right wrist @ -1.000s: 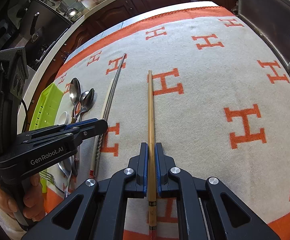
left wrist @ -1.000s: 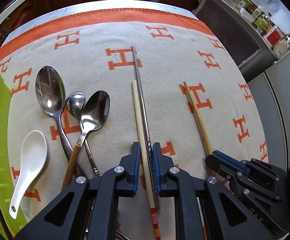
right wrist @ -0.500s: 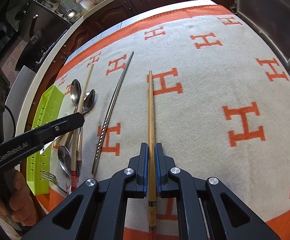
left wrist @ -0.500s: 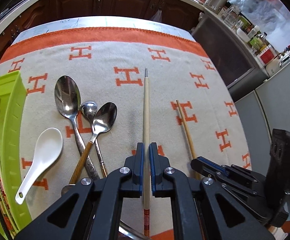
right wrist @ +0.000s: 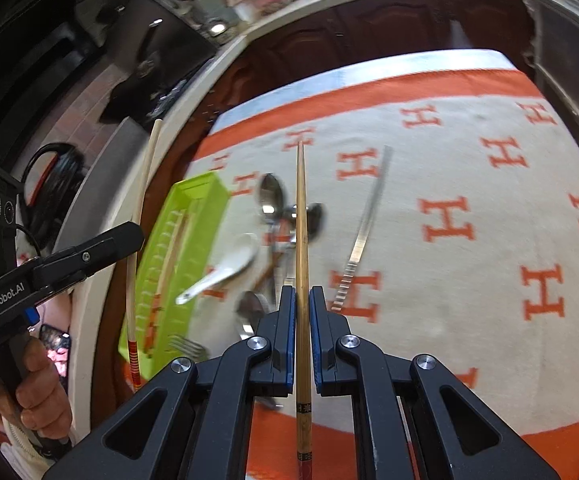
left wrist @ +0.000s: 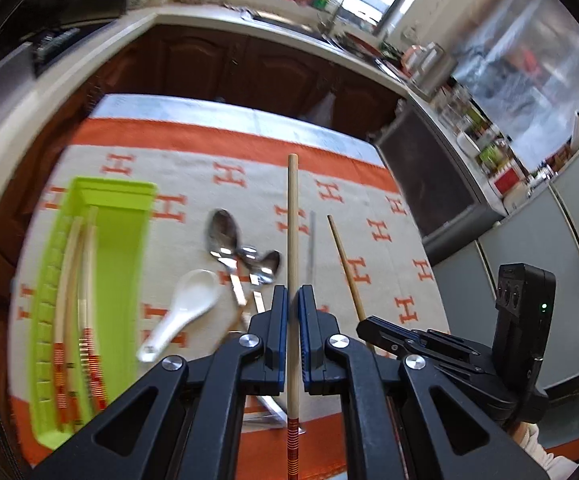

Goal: Organize utensils
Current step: 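Carry both chopsticks over the green tray and lower them in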

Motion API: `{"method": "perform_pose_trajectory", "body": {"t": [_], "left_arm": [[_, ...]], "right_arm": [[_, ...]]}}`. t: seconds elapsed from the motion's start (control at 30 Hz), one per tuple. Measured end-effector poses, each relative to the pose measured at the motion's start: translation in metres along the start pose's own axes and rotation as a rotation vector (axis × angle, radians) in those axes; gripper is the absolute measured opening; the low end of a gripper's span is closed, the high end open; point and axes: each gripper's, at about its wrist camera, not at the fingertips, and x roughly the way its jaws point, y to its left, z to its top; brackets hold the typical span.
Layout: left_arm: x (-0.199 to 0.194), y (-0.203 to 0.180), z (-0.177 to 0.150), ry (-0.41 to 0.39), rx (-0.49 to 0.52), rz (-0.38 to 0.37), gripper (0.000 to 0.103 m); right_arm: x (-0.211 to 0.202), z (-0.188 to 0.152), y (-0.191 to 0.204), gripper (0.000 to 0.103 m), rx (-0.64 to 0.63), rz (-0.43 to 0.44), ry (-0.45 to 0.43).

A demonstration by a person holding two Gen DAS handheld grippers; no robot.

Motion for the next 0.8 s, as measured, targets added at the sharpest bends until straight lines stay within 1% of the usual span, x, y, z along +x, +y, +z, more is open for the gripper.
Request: {"method": "perform_pose_trajectory", "body": {"t": [0.1, 0.17, 0.2, 0.27, 0.33, 0.37, 0.47, 0.53, 0.63, 0.67, 0.7, 0.73, 0.77, 0.8], "left_arm": [[-0.027, 0.031, 0.002, -0.047, -0.026, 0.078, 0.003], [-0.039, 0.056, 0.002, -0.064, -0.051, 0.147, 0.003], [-0.042, 0.065, 0.002, -0.069, -0.055, 0.173, 0.003], [-0.046, 0.086, 0.002, -0.087, -0.052, 0.267, 0.003], [-0.044, 0.104, 0.001, -0.091, -0.051, 0.336, 0.003], [-0.042, 0.113, 0.0, -0.091, -0.057, 0.359, 0.003], [-0.029, 0.136, 0.0, -0.074, -0.078, 0.375, 0.003], [-0.02, 0.146, -0.001, -0.064, -0.076, 0.369, 0.003], [-0.007, 0.152, 0.001, -0.058, -0.066, 0.372, 0.004], [-0.003, 0.152, 0.001, -0.055, -0.06, 0.383, 0.004], [0.002, 0.151, 0.002, -0.052, -0.056, 0.393, 0.006], [0.004, 0.151, 0.002, -0.05, -0.054, 0.4, 0.011], [0.006, 0.151, 0.003, -0.051, -0.055, 0.401, 0.015], [0.007, 0.152, 0.003, -0.051, -0.057, 0.399, 0.02]], "right_arm": [[0.011, 0.013, 0.038, 0.006, -0.038, 0.058, 0.03], [0.025, 0.022, 0.068, 0.006, -0.051, 0.101, 0.062], [0.03, 0.024, 0.079, 0.006, -0.054, 0.114, 0.07], [0.045, 0.029, 0.108, 0.006, -0.055, 0.143, 0.094], [0.065, 0.036, 0.133, 0.006, -0.032, 0.174, 0.121], [0.076, 0.038, 0.146, 0.006, -0.028, 0.175, 0.13], [0.105, 0.042, 0.171, 0.006, -0.015, 0.163, 0.151], [0.126, 0.045, 0.182, 0.007, -0.001, 0.131, 0.152], [0.153, 0.049, 0.186, 0.008, 0.039, 0.119, 0.169], [0.161, 0.05, 0.186, 0.01, 0.045, 0.11, 0.178], [0.164, 0.05, 0.185, 0.015, 0.046, 0.102, 0.183], [0.169, 0.05, 0.186, 0.018, 0.044, 0.087, 0.188], [0.172, 0.05, 0.184, 0.024, 0.044, 0.077, 0.188], [0.172, 0.05, 0.181, 0.028, 0.044, 0.07, 0.186]]}}
